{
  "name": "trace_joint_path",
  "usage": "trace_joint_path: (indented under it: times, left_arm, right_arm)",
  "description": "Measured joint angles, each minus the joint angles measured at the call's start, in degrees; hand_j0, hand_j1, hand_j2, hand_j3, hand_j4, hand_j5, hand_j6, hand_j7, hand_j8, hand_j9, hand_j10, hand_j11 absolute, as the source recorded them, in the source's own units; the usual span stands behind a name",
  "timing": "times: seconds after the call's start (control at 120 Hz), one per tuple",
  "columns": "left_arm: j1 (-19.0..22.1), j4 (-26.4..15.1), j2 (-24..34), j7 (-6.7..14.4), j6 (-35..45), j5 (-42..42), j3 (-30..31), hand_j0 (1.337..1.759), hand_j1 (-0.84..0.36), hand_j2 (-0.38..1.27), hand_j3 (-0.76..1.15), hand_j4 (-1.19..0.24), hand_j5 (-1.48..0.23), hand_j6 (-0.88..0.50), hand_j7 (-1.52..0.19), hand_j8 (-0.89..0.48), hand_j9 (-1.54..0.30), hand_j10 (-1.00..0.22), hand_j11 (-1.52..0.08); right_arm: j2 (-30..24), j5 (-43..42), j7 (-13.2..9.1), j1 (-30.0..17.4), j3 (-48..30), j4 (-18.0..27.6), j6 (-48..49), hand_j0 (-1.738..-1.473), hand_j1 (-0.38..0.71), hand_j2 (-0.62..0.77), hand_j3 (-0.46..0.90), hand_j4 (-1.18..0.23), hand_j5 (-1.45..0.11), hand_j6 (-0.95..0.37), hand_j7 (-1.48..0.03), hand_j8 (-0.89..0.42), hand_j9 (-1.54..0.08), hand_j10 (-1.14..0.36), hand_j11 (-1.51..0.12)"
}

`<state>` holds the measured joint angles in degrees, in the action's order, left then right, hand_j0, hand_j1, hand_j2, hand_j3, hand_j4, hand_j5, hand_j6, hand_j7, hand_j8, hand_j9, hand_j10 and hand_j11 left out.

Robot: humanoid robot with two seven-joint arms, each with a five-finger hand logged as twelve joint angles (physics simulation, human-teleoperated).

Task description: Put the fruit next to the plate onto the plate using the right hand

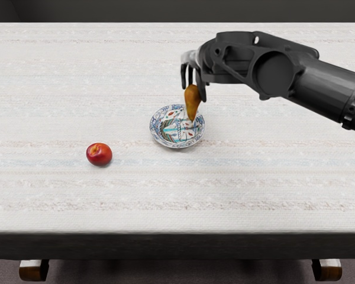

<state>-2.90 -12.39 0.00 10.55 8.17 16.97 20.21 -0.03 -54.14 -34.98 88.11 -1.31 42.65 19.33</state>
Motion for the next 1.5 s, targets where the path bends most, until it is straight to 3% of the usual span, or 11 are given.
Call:
trace_joint_path:
  times: [0.625, 0.65, 0.733, 0.825, 0.975, 1.058, 1.208, 1.392, 1.5]
  left_arm:
    - [0.0, 0.0, 0.0, 0.0, 0.0, 0.0, 0.0, 1.658, 0.35, 0.0, 0.0, 0.0, 0.0, 0.0, 0.0, 0.0, 0.0, 0.0, 0.0]
    - [0.0, 0.0, 0.0, 0.0, 0.0, 0.0, 0.0, 1.658, 0.35, 0.0, 0.0, 0.0, 0.0, 0.0, 0.0, 0.0, 0.0, 0.0, 0.0]
    - [0.0, 0.0, 0.0, 0.0, 0.0, 0.0, 0.0, 1.658, 0.35, 0.0, 0.0, 0.0, 0.0, 0.0, 0.0, 0.0, 0.0, 0.0, 0.0]
    - [0.0, 0.0, 0.0, 0.0, 0.0, 0.0, 0.0, 1.658, 0.35, 0.0, 0.0, 0.0, 0.0, 0.0, 0.0, 0.0, 0.0, 0.0, 0.0]
    - [0.0, 0.0, 0.0, 0.0, 0.0, 0.0, 0.01, 1.658, 0.35, 0.0, 0.0, 0.0, 0.0, 0.0, 0.0, 0.0, 0.0, 0.0, 0.0]
    - [0.0, 0.0, 0.0, 0.0, 0.0, 0.0, 0.0, 1.658, 0.35, 0.0, 0.0, 0.0, 0.0, 0.0, 0.0, 0.0, 0.0, 0.0, 0.0]
    - [0.0, 0.0, 0.0, 0.0, 0.0, 0.0, 0.04, 1.658, 0.35, 0.0, 0.0, 0.0, 0.0, 0.0, 0.0, 0.0, 0.0, 0.0, 0.0]
    - [0.26, 0.0, 0.0, 0.0, 0.0, 0.0, 0.03, 1.658, 0.35, 0.0, 0.0, 0.0, 0.0, 0.0, 0.0, 0.0, 0.0, 0.0, 0.0]
    - [0.26, 0.0, 0.0, 0.0, 0.0, 0.0, 0.05, 1.658, 0.35, 0.0, 0.0, 0.0, 0.0, 0.0, 0.0, 0.0, 0.0, 0.0, 0.0]
  right_arm:
    - [0.03, 2.52, 0.0, -0.05, -2.45, -0.89, 3.33, -1.658, 0.39, 0.55, 0.0, -0.73, -1.0, -0.5, -0.97, -0.62, -1.01, -0.73, -1.01]
    - [0.03, 2.5, -0.01, -0.06, -2.5, -1.06, 3.35, -1.658, 0.37, 0.5, 0.0, -0.71, -0.96, -0.5, -0.94, -0.61, -0.97, -0.7, -0.97]
    - [0.03, 2.43, -0.02, -0.08, -2.56, -3.45, 3.37, -1.658, 0.14, 0.33, 0.0, -0.48, -0.65, -0.34, -0.64, -0.42, -0.66, -0.48, -0.66]
    - [0.03, 2.4, -0.02, -0.05, -2.58, -4.72, 3.44, -1.658, -0.02, 0.21, 0.0, -0.32, -0.43, -0.23, -0.42, -0.28, -0.44, -0.32, -0.44]
    - [0.03, 2.73, -0.02, 0.61, -2.58, -4.59, 4.05, -1.658, -0.17, 0.1, 0.0, -0.17, -0.23, -0.13, -0.22, -0.15, -0.23, -0.17, -0.23]
    - [0.03, 7.51, -0.02, 0.88, -2.56, -3.5, 4.32, -1.658, -0.22, 0.06, 0.0, -0.12, -0.16, -0.1, -0.16, -0.11, -0.17, -0.12, -0.17]
    - [-0.74, 18.42, -0.02, 1.02, -2.82, 2.79, 1.97, -1.658, -0.27, 0.03, 0.0, -0.08, -0.1, -0.06, -0.1, -0.07, -0.1, -0.07, -0.1]
    - [-18.89, 38.25, -0.02, -3.1, -13.62, 26.89, 2.13, -1.658, -0.29, 0.01, 0.0, -0.05, -0.06, -0.05, -0.06, -0.05, -0.06, -0.05, -0.06]
    - [-25.8, 49.63, -0.02, -8.51, -19.42, 34.07, 8.27, -1.658, -0.3, 0.0, 0.0, -0.04, -0.06, -0.04, -0.05, -0.04, -0.06, -0.04, -0.06]
